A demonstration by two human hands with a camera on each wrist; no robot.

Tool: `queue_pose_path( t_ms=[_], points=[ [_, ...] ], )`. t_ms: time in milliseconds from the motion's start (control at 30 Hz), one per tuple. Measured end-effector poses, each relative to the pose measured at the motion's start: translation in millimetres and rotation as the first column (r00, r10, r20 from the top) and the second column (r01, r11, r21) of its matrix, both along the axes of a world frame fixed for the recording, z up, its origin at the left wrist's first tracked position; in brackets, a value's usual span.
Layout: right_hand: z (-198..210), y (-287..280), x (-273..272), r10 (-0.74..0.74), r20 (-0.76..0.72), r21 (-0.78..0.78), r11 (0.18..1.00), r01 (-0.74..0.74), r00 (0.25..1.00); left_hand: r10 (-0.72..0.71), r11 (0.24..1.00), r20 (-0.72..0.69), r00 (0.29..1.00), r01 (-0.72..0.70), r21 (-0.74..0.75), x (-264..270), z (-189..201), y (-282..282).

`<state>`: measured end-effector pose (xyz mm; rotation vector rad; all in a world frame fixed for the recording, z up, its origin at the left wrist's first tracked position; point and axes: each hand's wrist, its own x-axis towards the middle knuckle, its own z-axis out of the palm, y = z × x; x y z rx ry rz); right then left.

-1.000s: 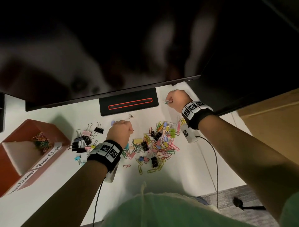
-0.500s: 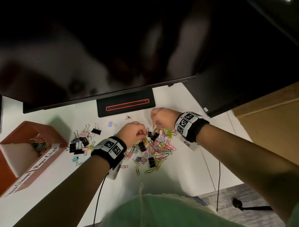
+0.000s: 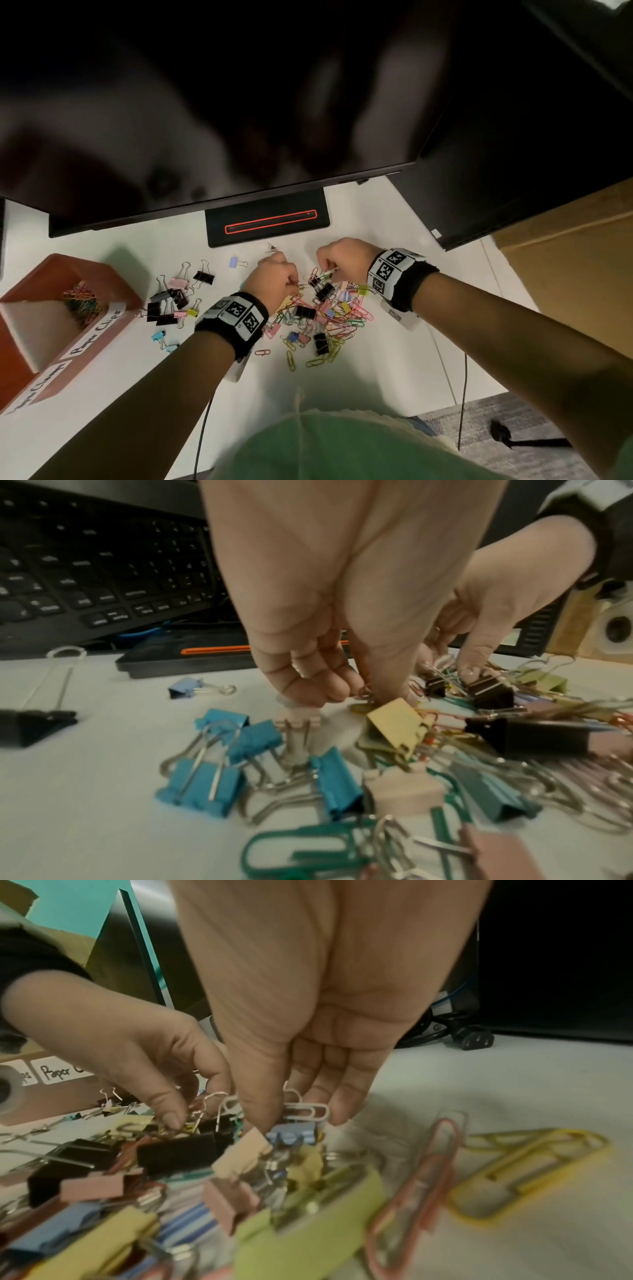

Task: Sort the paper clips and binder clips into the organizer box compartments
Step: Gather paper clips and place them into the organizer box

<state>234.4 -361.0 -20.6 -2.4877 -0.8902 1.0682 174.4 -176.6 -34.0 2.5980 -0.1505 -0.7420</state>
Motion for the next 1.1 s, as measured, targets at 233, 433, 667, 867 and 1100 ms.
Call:
queue_pose_path(
  t_ms=[233,433,667,867,1100],
  points=[
    [0,7,-4,-0.025,0.013,-0.082,0.996,0.026,1.000,0.045,0.998,0.032,0.999,-0.046,0.034,-3,-2,11],
    [3,10,-8,-0.039,0.005,-0.088,0.995,0.039,0.999,0.017,0.997,0.036,0.999,-0.020,0.078,-7,-7,13],
    [7,11,-11,-0.089,0.001,-0.101,0.991,0.089,0.996,-0.020,0.993,0.071,0.997,0.012,0.113,-12,-11,21],
    [30,13,-9,-0.187,0.107,0.000,0.982,0.188,0.976,0.266,0.953,0.103,0.959,-0.245,-0.180,-18,20,42],
    [87,101,-21,-0.163,0.202,0.248,0.962,0.111,0.966,0.582,0.791,0.166,0.796,-0.506,-0.343,-57,82,134]
  ],
)
